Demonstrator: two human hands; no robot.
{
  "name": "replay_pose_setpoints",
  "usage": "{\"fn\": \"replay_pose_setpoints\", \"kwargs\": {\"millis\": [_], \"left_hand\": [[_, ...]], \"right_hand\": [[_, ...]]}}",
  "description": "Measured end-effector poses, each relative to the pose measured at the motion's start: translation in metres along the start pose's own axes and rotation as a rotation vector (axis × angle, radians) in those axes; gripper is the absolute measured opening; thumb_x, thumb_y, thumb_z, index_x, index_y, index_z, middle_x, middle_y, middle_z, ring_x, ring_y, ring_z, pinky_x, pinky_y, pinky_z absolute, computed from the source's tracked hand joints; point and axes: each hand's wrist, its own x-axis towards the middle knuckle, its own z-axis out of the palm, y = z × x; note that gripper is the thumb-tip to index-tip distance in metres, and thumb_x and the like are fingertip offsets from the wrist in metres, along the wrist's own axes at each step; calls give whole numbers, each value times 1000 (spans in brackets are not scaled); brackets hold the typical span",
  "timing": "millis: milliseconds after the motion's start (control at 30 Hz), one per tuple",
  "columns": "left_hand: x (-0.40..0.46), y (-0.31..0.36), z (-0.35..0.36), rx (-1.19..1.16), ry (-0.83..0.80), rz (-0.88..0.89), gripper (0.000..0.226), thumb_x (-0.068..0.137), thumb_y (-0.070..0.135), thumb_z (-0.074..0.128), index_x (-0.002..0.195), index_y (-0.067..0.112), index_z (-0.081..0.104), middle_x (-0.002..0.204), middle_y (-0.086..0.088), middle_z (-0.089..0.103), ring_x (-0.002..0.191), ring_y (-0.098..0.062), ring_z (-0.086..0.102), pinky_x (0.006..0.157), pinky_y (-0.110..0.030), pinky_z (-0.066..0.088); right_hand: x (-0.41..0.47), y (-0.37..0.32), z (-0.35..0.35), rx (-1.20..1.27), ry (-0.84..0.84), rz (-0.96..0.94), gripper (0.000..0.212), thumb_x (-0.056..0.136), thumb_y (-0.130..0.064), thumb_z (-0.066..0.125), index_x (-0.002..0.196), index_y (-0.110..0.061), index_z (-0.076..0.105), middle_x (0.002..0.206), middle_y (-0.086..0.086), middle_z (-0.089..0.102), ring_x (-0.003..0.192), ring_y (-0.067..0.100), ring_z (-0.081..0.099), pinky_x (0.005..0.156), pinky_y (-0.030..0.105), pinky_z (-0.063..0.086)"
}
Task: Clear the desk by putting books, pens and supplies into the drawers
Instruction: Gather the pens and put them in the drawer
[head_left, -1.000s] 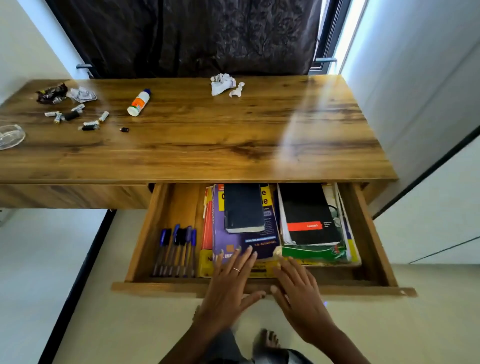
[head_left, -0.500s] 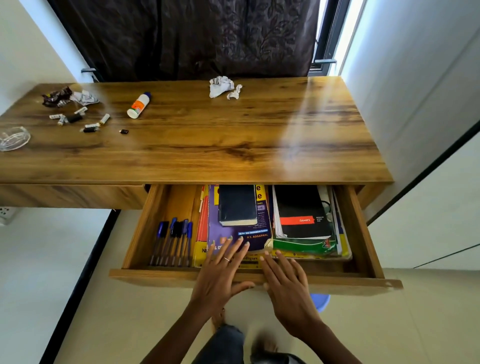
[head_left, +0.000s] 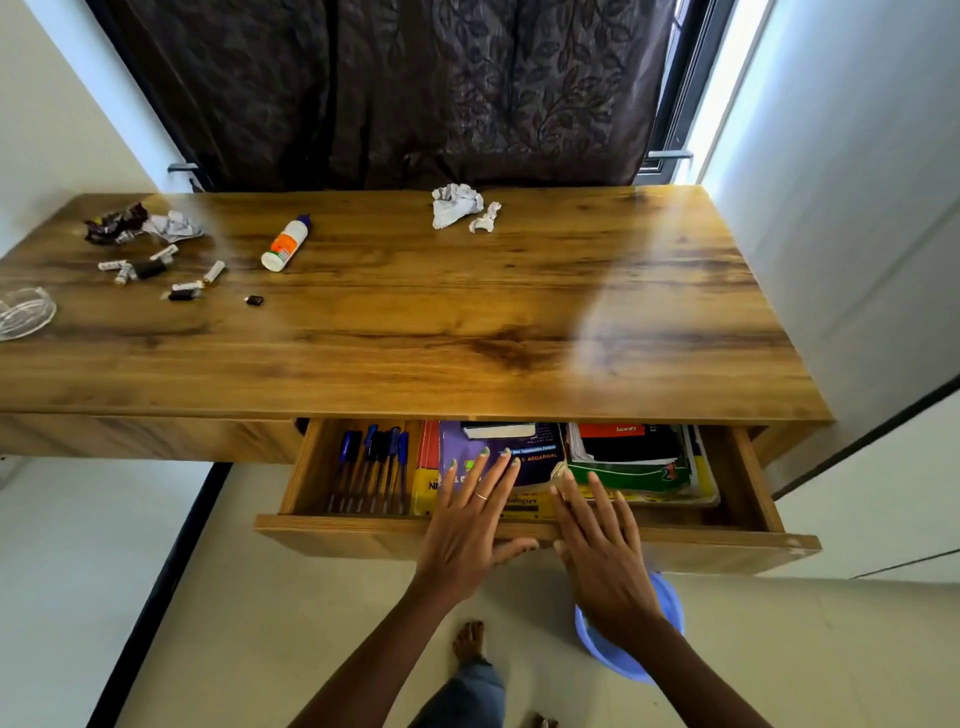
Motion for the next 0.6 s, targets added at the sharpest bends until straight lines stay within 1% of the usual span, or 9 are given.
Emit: {"fn": "replay_pose_setpoints", "kwargs": {"millis": [67,167,333,433,500,533,600], "left_hand": [[13,-5,1,2,23,4,88,85,76,23,148,16,24,154,-4,29,143,-25,25,110,-52,31],[32,-12,3,13,75,22,89,84,76,24,148,14,23,154,-5,29,142,-23,21,108,-50,23],[59,-23,3,47,146,51,91,84,76,26,149,12,25,156,-6,24,145,-25,18,112,-52,16],[74,-29,1,70,184,82,90,84,74,27,149,13,27,156,-5,25,144,-23,17,113,-52,9],[84,-32,-2,91,181,87,87,83,73,30,148,14,30,154,-3,30,143,-22,23,113,-51,6],[87,-32,-3,94,184,86,85,83,71,33,147,16,32,153,-2,33,142,-21,28,113,-51,6],[93,-32,-2,59,222,88,78,82,66,47,144,18,38,149,0,40,138,-20,36,113,-49,8]], "right_hand": [[11,3,1,-7,15,46,56,98,-38,15,147,-13,24,156,8,19,144,30,15,113,49,18],[29,7,4,-34,38,75,58,99,-39,13,146,-9,29,155,11,23,144,30,17,113,48,19],[55,15,5,-58,71,82,60,100,-41,11,145,-5,27,154,14,23,143,30,18,113,49,19],[71,19,4,-90,105,87,61,100,-42,10,145,-5,26,154,13,22,143,29,19,112,49,21],[82,22,3,-108,118,85,61,99,-42,14,145,-5,26,154,12,23,143,27,20,112,48,20],[87,23,3,-115,127,81,60,98,-42,20,145,-5,27,153,12,25,142,26,21,113,47,20],[95,24,4,-110,168,74,60,93,-37,32,143,-5,32,151,12,33,140,26,26,113,45,20]]}}
